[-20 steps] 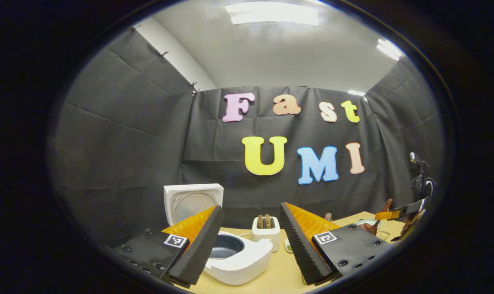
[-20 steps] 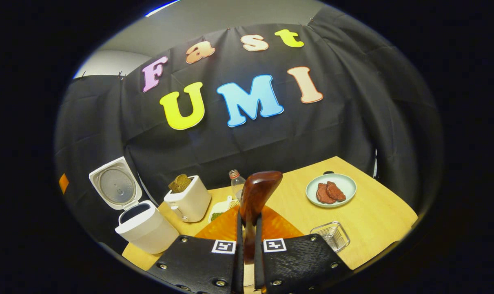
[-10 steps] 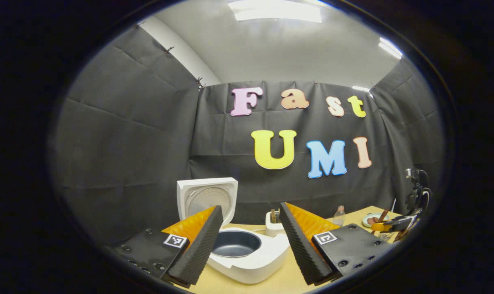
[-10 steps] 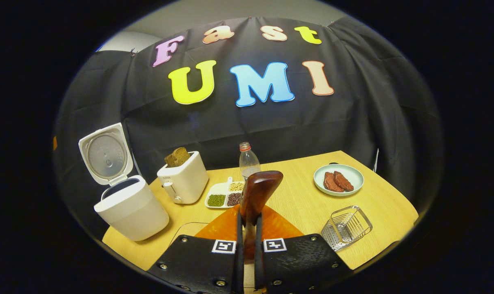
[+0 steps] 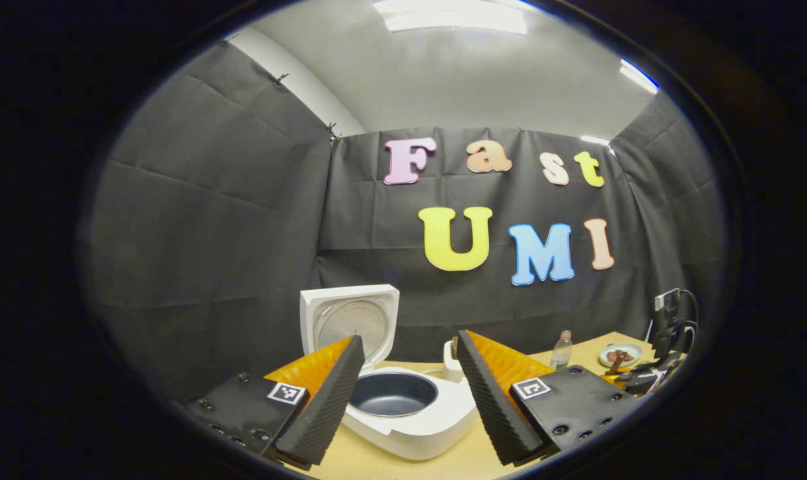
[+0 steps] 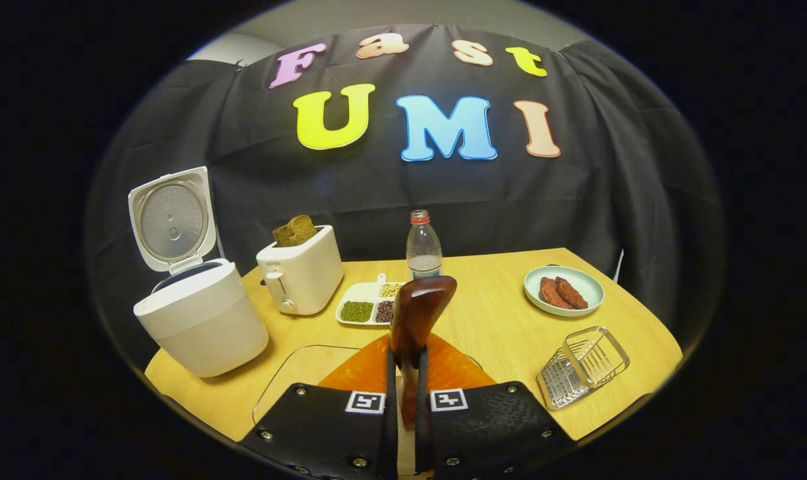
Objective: Close the left gripper, press the button to open the rice cooker; take a wooden spoon from the chopstick holder with the right hand, scoop a spoonful of rice and pour it into the rice cooker, then put the wooden spoon back into the chopstick holder.
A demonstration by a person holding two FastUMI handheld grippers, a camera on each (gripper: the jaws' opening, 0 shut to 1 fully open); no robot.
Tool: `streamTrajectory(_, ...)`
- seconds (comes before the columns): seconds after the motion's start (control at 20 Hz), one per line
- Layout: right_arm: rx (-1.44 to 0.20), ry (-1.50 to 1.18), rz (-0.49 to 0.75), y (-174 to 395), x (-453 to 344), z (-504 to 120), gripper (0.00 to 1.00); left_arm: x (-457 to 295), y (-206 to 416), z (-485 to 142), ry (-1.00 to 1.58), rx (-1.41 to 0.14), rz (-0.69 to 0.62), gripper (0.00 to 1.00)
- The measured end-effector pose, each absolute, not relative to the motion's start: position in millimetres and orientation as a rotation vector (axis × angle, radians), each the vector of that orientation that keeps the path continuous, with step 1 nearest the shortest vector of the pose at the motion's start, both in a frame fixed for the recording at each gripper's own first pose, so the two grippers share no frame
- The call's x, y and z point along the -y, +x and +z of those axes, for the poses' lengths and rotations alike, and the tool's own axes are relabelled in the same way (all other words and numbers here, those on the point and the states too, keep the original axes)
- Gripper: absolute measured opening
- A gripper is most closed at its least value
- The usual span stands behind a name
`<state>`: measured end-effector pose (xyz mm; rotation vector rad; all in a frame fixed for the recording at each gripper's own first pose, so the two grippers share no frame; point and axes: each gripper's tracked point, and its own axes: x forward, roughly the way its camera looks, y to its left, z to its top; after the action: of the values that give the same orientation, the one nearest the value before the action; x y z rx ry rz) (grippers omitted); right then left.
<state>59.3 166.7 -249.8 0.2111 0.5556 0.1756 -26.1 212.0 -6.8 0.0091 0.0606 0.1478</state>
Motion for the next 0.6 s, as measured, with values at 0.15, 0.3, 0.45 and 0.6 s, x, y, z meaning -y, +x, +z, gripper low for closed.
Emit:
streamTrajectory(0.15,-0.587,0.322,0.185,56,-170,-250,0.11,-209,-29,-6,0.009,-0.060,0.146,0.97)
streamTrajectory(0.3,-0.639,0.517,0.144,55,-160,-255,0.11,-209,-32,-4,0.010,-0.057,0.146,0.96)
streamTrajectory(0.45,-0.704,0.738,0.078,55,-138,-266,0.11,-207,-36,-1,0.017,-0.054,0.149,0.96)
streamTrajectory(0.6,-0.756,0.938,0.044,55,-127,-269,0.11,-206,-38,4,0.013,-0.048,0.155,0.96)
